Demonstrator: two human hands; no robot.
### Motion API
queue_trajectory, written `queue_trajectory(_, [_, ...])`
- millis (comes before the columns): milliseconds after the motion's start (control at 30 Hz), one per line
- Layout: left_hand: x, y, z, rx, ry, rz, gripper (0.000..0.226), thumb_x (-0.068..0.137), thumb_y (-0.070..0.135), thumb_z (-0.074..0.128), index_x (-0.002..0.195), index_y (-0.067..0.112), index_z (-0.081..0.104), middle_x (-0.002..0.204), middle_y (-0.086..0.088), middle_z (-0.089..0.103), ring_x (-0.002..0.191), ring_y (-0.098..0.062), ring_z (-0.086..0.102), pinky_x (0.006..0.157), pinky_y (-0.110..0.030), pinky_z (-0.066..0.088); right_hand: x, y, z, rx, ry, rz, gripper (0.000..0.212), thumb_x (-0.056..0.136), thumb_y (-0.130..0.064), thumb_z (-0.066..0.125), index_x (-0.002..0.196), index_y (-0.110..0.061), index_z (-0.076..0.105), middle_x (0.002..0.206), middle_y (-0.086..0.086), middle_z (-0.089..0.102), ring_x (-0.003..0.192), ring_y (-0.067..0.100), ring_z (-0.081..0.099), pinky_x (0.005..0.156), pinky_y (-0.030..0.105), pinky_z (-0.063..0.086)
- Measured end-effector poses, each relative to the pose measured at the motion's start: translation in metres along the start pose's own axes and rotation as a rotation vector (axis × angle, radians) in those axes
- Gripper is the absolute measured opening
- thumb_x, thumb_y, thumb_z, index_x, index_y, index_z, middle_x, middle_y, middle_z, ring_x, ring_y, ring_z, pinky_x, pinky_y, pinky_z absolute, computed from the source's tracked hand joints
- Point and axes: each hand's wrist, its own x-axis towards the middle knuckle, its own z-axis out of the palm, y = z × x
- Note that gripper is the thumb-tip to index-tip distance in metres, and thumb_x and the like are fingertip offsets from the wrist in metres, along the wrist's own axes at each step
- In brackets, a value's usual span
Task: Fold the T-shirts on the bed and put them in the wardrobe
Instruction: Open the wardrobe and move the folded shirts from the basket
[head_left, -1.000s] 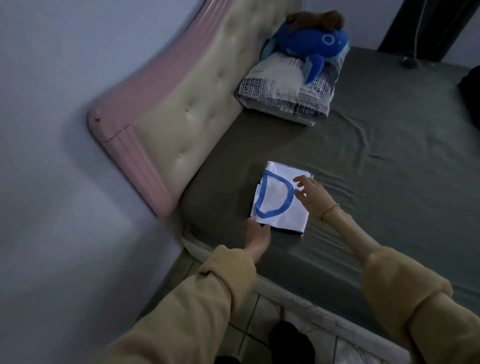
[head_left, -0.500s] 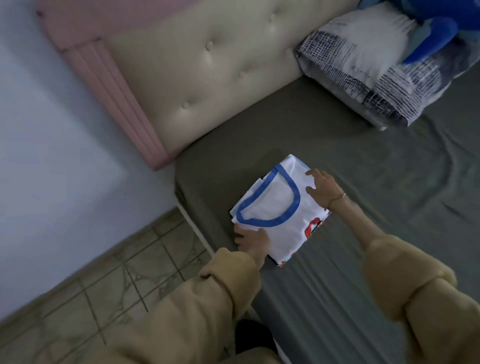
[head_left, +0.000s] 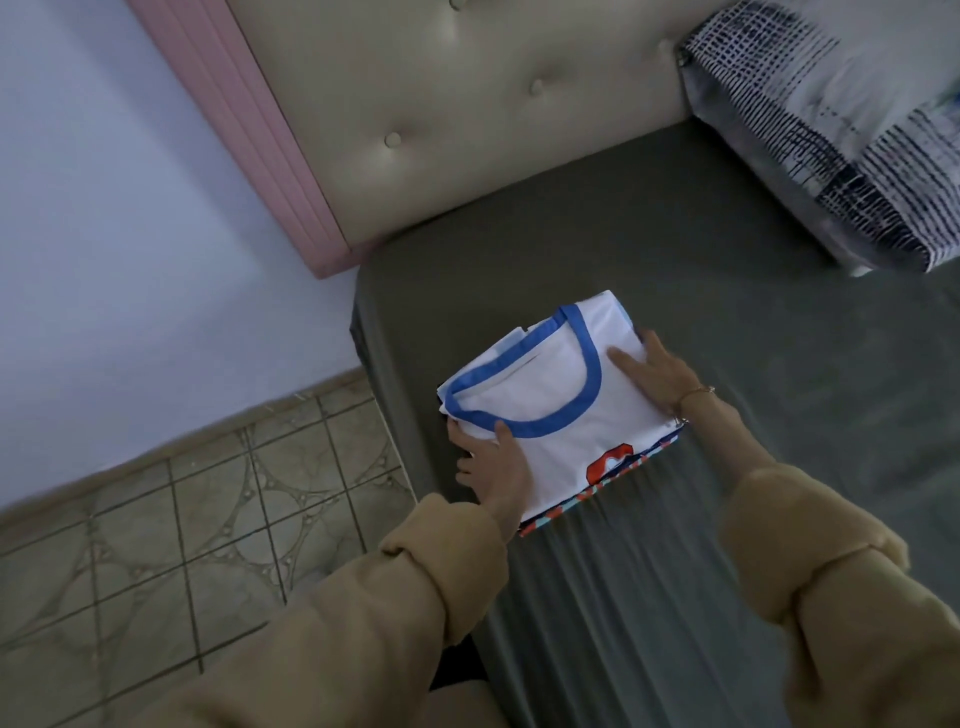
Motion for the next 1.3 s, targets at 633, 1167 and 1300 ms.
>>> queue_trajectory(633, [0.006,0.004,-0.050,-0.160,-0.220,0.449,0.076,0.095,0.049,0.039,0.145,0.042,-0.018,0.155,0.006,0.019,0.135,-0.017,0.036,0.111,-0.040,0.036,-0.030,-0.010,0.015,0.340,-0.099,-0.272,0.066,0.096,-0.041,0.043,0.145,-0.043,-0.001,0.151,0.004,0.025,0.128,0.031,0.040,0.108,0.052,0.034])
queue_trajectory(1167, [0.014,-0.025,-0.039,-0.008,-0.039,0.541,0.052,0.101,0.033,0.035,0.150,0.032,0.017,0.147,0.009,0.019,0.133,-0.005,0.025,0.109,-0.018,0.024,-0.031,-0.006,0.033,0.160,0.077,-0.494,0.045,0.098,-0.033,0.043,0.142,-0.026,0.035,0.153,0.005,0.018,0.128,0.015,0.032,0.105,0.032,0.032])
queue_trajectory(1300, [0.018,-0.022,-0.035,-0.030,-0.084,0.435,0.044,0.100,0.035,0.036,0.144,0.030,0.034,0.151,0.003,0.024,0.136,-0.017,0.029,0.114,-0.032,0.025,-0.025,-0.009,0.035,0.108,0.145,-0.397,0.037,0.096,-0.027,0.048,0.132,-0.019,0.053,0.135,0.016,0.046,0.120,0.033,0.048,0.103,0.043,0.039])
